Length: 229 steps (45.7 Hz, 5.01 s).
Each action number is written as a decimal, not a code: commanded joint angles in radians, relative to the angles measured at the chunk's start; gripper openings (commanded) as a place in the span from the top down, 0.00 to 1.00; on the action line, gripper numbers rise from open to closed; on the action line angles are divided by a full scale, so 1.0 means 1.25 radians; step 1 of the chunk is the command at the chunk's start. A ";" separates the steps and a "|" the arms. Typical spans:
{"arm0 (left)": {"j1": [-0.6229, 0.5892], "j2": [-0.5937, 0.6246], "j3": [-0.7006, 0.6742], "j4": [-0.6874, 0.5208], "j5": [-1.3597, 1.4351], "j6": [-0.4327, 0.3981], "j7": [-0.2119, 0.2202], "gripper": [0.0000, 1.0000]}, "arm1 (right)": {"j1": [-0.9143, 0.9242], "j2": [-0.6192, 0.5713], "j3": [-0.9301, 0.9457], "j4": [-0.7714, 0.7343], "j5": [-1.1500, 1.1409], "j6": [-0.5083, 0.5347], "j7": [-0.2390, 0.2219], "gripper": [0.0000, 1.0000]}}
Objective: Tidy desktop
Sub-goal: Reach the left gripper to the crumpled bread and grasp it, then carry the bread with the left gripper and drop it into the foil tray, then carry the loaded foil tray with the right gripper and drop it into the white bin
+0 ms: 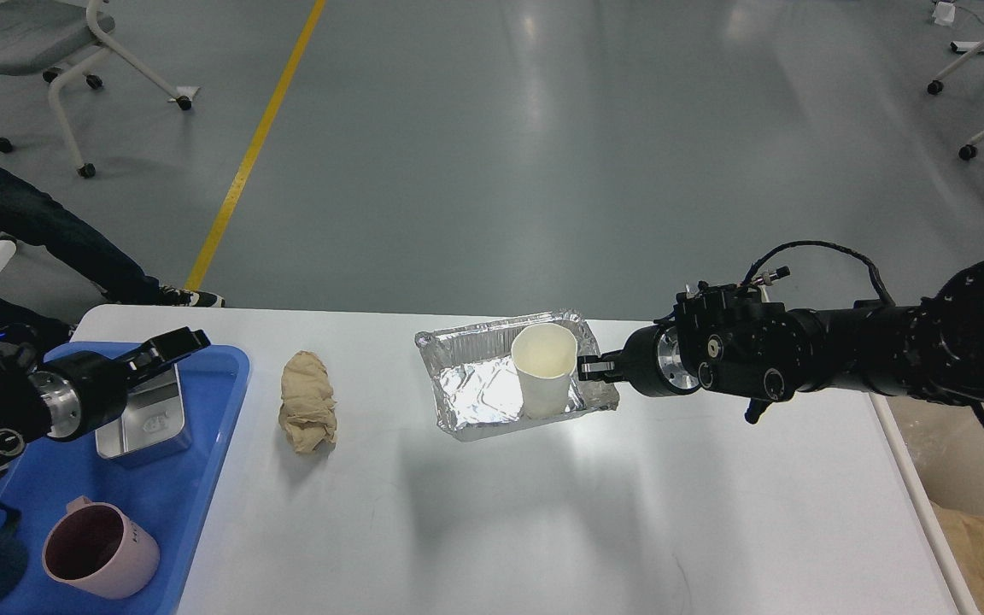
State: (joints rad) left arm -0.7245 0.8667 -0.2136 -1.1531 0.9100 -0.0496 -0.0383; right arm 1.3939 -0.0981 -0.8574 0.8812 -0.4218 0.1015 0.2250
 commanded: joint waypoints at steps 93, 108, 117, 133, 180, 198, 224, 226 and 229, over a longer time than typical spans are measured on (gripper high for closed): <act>-0.165 0.316 0.182 -0.294 -0.005 -0.074 -0.066 0.96 | -0.019 -0.007 -0.001 -0.008 0.000 -0.014 0.009 1.00; -0.176 0.395 0.172 -0.402 -0.003 -0.078 -0.070 0.96 | -0.017 -0.007 -0.004 -0.008 0.001 -0.012 0.009 1.00; -0.252 0.309 0.166 -0.410 -0.005 -0.077 -0.065 0.96 | -0.017 -0.007 -0.005 -0.008 0.000 -0.012 0.009 1.00; -0.378 -0.034 0.182 -0.272 -0.004 -0.070 -0.063 0.96 | -0.020 -0.014 -0.001 -0.007 0.000 -0.012 0.010 1.00; -0.306 -0.282 0.231 -0.073 -0.005 -0.051 -0.060 0.39 | -0.022 -0.029 0.035 -0.002 0.000 -0.014 0.016 1.00; -0.290 -0.266 0.209 -0.081 -0.044 -0.060 -0.065 0.08 | -0.023 -0.059 0.050 -0.002 0.001 -0.014 0.018 1.00; -0.121 -0.075 -0.084 -0.092 -0.159 -0.060 -0.074 0.07 | -0.078 -0.183 0.119 0.001 0.013 -0.006 0.029 1.00; -0.084 -0.060 -0.127 -0.092 -0.163 -0.060 -0.075 0.07 | -0.087 -0.195 0.123 0.001 0.017 -0.006 0.029 1.00; -0.024 -0.050 -0.197 -0.092 -0.172 -0.060 -0.075 0.07 | -0.100 -0.221 0.127 0.001 0.018 -0.006 0.031 1.00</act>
State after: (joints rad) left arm -0.8720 0.7718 -0.3236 -1.2686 0.7095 -0.1234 -0.1310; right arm 1.2959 -0.3283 -0.7109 0.8821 -0.4057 0.0946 0.2609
